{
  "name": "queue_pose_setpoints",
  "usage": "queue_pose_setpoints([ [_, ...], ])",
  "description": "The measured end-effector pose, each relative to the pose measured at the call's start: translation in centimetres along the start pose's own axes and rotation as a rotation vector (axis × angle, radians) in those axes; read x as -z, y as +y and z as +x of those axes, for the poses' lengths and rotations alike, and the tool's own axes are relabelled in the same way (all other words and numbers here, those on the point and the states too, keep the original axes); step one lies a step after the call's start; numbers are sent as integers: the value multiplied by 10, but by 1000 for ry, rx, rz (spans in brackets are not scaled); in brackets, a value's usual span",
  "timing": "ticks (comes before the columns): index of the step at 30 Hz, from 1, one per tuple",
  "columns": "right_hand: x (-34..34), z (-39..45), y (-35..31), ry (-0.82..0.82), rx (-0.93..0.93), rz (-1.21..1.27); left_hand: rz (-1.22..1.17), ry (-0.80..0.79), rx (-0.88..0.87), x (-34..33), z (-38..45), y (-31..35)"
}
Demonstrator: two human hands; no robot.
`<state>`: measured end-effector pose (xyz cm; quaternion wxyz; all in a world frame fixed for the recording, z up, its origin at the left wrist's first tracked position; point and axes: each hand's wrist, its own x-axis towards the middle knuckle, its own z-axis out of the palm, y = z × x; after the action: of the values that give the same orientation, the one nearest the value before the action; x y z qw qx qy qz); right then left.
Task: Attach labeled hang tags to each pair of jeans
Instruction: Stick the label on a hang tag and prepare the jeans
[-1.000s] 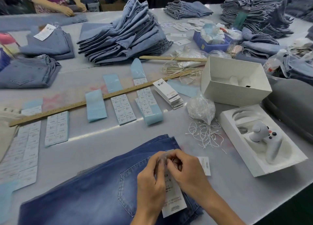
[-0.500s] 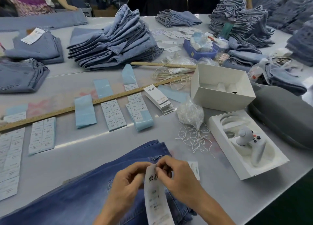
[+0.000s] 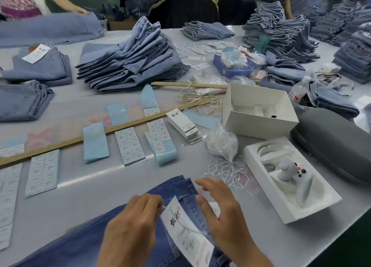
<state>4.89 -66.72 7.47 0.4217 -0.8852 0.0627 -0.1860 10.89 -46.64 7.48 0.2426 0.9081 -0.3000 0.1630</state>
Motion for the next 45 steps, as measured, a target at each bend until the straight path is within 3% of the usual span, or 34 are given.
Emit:
queue_pose_setpoints([
  [2, 7, 2, -12, 40, 95, 46, 46, 21, -134, 20, 14, 15],
  [6, 12, 1, -30, 78, 257, 121, 33, 60, -228, 41, 35, 46],
  [11, 29, 3, -22, 59, 192, 160, -72, 84, -211, 34, 39, 51],
  [17, 42, 7, 3, -208, 170, 18, -322, -60, -61, 2, 26, 52],
  [23, 39, 3, 16, -337, -69, 245, -308, -106, -105, -20, 19, 50],
  [26, 32, 0, 24, -345, -198, 296, -420, -196, 30, -35, 12, 45],
  [29, 21, -2, 34, -259, -375, 411, -618, -236, 380, -59, 13, 32],
  [30, 17, -3, 38, -205, -432, 443, -584, -220, 466, -68, 17, 24],
  [32, 11, -2, 40, -111, -527, 505, -309, -329, 470, -87, 29, 7],
  [34, 6, 1, 42, -45, -542, 511, -67, -585, 404, -103, 39, -7],
  [36, -1, 6, 44, 6, -515, 465, -114, -708, 418, -111, 44, -12],
  [40, -28, 9, 50, 19, -550, 394, -330, -547, 422, -114, 44, -14],
  [45, -73, 4, 55, -68, -667, 218, -694, -380, 635, -103, 41, -17],
])
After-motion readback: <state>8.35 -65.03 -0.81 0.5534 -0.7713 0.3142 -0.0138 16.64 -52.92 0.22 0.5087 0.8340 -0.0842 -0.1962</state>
